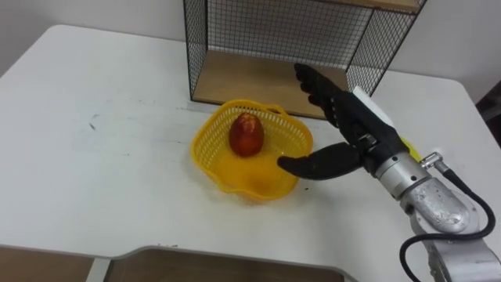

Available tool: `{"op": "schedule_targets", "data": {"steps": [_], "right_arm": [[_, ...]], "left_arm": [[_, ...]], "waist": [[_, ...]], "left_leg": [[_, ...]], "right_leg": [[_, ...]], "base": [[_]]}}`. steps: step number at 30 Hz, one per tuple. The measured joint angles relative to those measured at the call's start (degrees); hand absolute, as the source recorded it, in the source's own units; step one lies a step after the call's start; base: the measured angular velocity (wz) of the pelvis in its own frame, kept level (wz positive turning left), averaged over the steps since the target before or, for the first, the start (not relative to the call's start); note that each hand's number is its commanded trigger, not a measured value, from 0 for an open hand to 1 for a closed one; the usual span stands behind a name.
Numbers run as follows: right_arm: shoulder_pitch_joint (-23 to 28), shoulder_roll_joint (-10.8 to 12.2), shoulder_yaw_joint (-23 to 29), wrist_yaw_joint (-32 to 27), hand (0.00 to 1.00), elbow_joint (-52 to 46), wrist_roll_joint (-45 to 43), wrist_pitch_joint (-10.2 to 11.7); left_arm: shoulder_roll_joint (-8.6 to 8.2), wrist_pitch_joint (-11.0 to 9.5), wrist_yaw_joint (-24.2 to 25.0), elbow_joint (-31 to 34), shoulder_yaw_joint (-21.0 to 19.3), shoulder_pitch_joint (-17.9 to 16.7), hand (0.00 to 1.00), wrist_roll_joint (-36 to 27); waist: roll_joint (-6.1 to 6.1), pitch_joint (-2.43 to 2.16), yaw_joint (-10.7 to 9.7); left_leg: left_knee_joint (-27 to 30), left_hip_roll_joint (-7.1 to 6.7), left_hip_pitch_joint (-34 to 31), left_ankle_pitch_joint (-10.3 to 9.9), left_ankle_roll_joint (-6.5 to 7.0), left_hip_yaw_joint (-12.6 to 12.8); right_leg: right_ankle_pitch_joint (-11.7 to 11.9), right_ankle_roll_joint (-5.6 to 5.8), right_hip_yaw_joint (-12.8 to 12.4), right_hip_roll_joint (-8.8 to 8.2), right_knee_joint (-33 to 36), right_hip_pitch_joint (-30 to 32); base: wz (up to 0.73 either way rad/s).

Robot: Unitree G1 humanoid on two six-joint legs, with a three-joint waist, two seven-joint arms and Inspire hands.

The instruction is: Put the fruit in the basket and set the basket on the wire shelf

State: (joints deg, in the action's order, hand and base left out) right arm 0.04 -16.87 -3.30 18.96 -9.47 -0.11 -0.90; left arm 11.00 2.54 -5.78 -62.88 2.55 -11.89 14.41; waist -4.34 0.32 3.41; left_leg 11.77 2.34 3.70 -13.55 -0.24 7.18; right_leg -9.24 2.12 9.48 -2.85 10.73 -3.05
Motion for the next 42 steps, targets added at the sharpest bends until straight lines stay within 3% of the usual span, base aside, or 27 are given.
{"op": "schedule_targets", "data": {"steps": [2,4,15,18,22,26,32,39,42], "right_arm": [[0.0,0.0,0.0,0.0,0.00,0.0,0.0,0.0],[0.0,0.0,0.0,0.0,0.00,0.0,0.0,0.0],[0.0,0.3,1.1,-2.5,0.00,-1.3,0.0,0.0],[0.0,0.7,3.1,-5.4,0.00,-2.8,-0.1,0.1],[0.0,0.7,7.2,-10.0,0.00,-3.7,0.0,0.5],[-0.1,0.7,11.5,-16.8,0.00,-3.5,0.7,0.8],[-0.1,0.5,16.2,-27.0,0.00,-2.3,1.9,0.9],[-1.4,0.1,18.5,-33.5,0.00,2.5,-0.7,2.2],[-2.5,-1.5,18.7,-35.2,0.00,6.4,-0.5,2.5]], "left_arm": [[0.05,0.0,0.0,0.0,0.0,0.2,0.00,0.0],[0.09,0.0,0.1,0.0,0.0,0.4,0.00,0.0],[-0.07,-0.1,0.2,0.2,-0.2,0.6,0.00,0.2],[-0.38,-0.2,0.2,1.2,-1.3,0.3,0.00,0.1],[-0.51,-0.6,0.2,1.3,-3.4,-0.8,0.00,0.2],[-0.79,-0.7,-0.2,1.0,-3.9,-2.0,0.00,0.2],[-0.90,-0.3,-0.2,1.0,-4.7,-3.2,0.00,0.2],[-1.08,-0.4,-0.2,0.8,-5.0,-3.2,0.00,0.3],[-1.30,-0.2,0.2,0.9,-6.0,-3.4,0.00,0.9]], "waist": [[-0.12,0.45,0.0],[-0.26,0.52,0.0],[-0.20,0.11,-0.1],[0.22,-0.49,-0.2],[0.26,-0.54,-0.8],[-0.25,-0.20,-2.7],[-0.37,0.02,-3.3],[-0.46,0.33,-3.6],[-0.55,0.36,-3.6]], "left_leg": [[-0.1,0.00,0.0,0.0,0.00,0.0],[-0.1,0.00,-0.1,0.0,0.00,0.0],[-0.1,0.00,-0.1,0.0,0.00,0.1],[0.0,0.00,0.1,0.0,0.00,0.1],[-0.1,0.00,1.1,0.0,0.00,0.0],[-0.4,0.00,1.0,0.0,0.00,0.1],[-0.5,0.01,1.1,0.0,0.00,0.4],[-0.5,-0.01,1.4,0.0,0.00,0.5],[-0.6,-0.01,1.3,0.0,0.00,0.5]], "right_leg": [[0.0,0.00,0.0,0.01,0.0,0.0],[0.0,0.00,0.1,0.01,0.0,0.1],[0.0,0.00,0.0,0.01,0.0,0.2],[0.0,0.00,0.0,-0.01,0.0,0.0],[0.0,0.01,0.1,-0.03,0.0,-1.0],[0.0,0.01,-0.1,-0.01,0.0,-1.0],[0.0,-0.01,-0.4,0.05,0.0,-0.8],[0.0,0.00,-0.5,0.07,0.0,-0.8],[0.0,0.01,-0.4,0.07,0.0,-0.7]], "base": [[0.00],[0.00],[0.00],[0.00],[0.01],[0.00],[-0.02],[-0.01],[0.00]]}}
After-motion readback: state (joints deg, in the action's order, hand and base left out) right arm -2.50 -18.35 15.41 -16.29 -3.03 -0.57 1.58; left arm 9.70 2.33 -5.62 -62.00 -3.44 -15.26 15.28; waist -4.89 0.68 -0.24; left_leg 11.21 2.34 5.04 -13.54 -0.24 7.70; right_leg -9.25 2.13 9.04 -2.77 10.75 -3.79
